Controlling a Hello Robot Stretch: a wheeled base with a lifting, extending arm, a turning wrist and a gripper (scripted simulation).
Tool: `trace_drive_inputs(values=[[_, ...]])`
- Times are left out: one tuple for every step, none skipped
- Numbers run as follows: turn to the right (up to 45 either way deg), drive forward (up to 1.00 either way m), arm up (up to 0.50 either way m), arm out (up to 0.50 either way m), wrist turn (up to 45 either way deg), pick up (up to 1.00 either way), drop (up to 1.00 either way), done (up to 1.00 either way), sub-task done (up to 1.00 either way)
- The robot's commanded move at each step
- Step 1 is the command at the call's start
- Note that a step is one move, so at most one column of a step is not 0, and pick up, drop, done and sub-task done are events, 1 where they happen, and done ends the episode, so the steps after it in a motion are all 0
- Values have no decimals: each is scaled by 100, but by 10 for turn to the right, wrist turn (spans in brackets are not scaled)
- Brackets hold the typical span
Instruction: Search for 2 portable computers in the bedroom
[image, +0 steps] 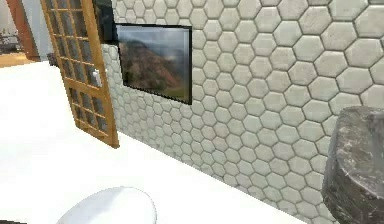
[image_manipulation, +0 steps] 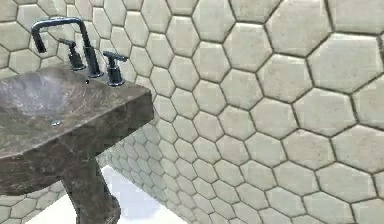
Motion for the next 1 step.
trace_drive_inputs(values=[[0, 50, 0, 0, 0, 0, 0, 0, 0]])
